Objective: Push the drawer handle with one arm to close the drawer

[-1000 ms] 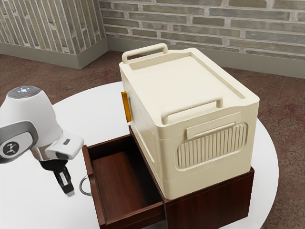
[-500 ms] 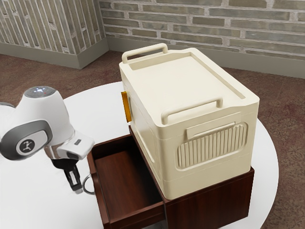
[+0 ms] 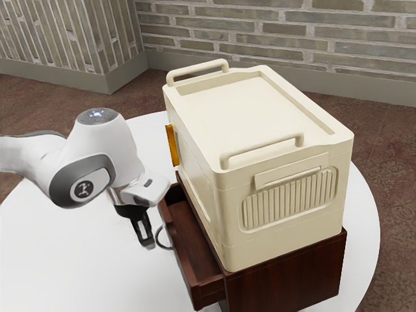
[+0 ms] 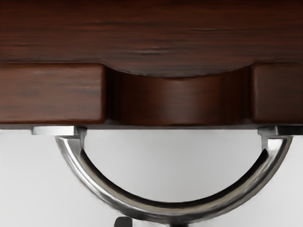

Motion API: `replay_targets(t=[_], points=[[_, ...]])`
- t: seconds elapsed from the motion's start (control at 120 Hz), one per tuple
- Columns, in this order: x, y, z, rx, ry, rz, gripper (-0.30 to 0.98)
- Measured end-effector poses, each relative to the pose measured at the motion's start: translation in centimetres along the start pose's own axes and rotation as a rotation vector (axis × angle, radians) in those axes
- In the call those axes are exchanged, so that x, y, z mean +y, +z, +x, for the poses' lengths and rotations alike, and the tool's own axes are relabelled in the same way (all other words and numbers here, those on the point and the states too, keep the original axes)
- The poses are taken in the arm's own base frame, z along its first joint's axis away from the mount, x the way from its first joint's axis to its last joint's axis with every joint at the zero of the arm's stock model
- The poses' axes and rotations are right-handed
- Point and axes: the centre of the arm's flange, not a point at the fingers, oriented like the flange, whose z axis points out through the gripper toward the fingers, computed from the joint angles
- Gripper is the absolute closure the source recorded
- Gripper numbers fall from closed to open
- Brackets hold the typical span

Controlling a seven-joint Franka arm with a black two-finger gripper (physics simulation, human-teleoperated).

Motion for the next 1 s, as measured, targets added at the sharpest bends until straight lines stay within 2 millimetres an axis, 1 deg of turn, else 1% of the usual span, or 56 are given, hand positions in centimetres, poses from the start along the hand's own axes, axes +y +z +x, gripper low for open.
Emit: replay_targets(t=[0.1,0.333,0.442,0.5,0.667,0.733,0.783,0.817,0.842,0.867,0.9,0.925,0.958,0.975,1.0], points=[[0.3,0.5,1.7,0.010,0.022,0.003,0.67],[0.4,1.1,3.1,0.067,0.032,0.017,0.66],[0.3,0.8,4.8,0.101,0.045,0.030,0.66],[0.3,0.8,5.4,0.112,0.050,0.032,0.66],[0.1,0.4,5.5,0.137,0.045,0.039,0.66],[0.4,-0.8,4.7,0.152,0.029,0.028,0.64],[0.5,-2.2,2.9,0.156,0.002,0.021,0.62],[0.0,-3.1,1.5,0.151,-0.029,0.014,0.60],[-0.6,-3.9,0.5,0.144,-0.062,0.003,0.59],[-1.9,-5.0,-0.5,0.137,-0.111,-0.017,0.55],[-4.1,-8.8,-0.8,0.154,-0.178,-0.037,0.48],[-5.3,-12.6,-0.6,0.172,-0.212,-0.038,0.43],[-7.5,-19.3,-0.4,0.214,-0.257,-0.015,0.37],[-8.6,-21.9,-0.6,0.225,-0.285,-0.007,0.34],[-10.3,-24.9,-0.9,0.229,-0.327,0.000,0.30]])
